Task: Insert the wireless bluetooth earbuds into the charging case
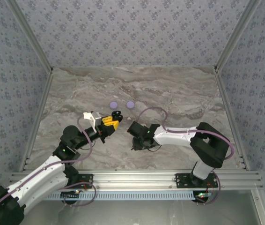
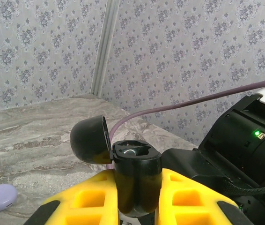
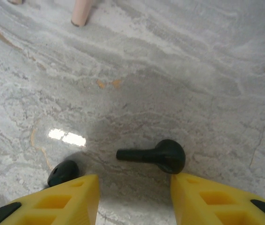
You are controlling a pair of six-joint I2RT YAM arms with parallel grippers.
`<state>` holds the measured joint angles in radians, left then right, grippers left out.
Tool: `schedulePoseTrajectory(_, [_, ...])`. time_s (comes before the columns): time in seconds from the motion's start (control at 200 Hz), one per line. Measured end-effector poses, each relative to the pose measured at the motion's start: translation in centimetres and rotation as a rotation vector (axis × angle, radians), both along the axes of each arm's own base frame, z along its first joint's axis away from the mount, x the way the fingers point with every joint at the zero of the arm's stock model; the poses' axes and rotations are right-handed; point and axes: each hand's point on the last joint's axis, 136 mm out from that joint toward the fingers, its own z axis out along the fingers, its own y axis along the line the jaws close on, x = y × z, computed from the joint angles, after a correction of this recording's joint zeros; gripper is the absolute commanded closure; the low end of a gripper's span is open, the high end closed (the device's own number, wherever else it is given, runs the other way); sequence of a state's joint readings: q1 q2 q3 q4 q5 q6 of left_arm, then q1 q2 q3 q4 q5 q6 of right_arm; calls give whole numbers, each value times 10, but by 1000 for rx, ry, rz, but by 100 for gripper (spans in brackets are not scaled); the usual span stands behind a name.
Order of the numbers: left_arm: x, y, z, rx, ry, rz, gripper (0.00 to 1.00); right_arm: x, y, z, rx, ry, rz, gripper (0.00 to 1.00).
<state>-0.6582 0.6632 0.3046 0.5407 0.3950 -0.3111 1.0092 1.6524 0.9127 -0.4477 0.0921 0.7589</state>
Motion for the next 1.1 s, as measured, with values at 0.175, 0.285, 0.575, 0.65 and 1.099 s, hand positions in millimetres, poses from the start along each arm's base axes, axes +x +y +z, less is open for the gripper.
schedulePoseTrajectory(0.175, [0,0,0,0,0,0,100,11,-1,5,-3,-30,-5,53])
schedulePoseTrajectory(0.285, [1,0,0,1,-1,4,100,13,2,4,-1,-34,5,53])
schedulePoseTrajectory(0.575, [1,0,-4,16,9,4,100,16,4,4,-26,-34,18,52])
schedulePoseTrajectory(0.65, [1,0,-5,17,10,4,100,17,2,6,-43,-34,27,53])
schedulePoseTrajectory(1.099, [1,0,-3,18,2,5,100,21,-9,11,-138,3,96,60])
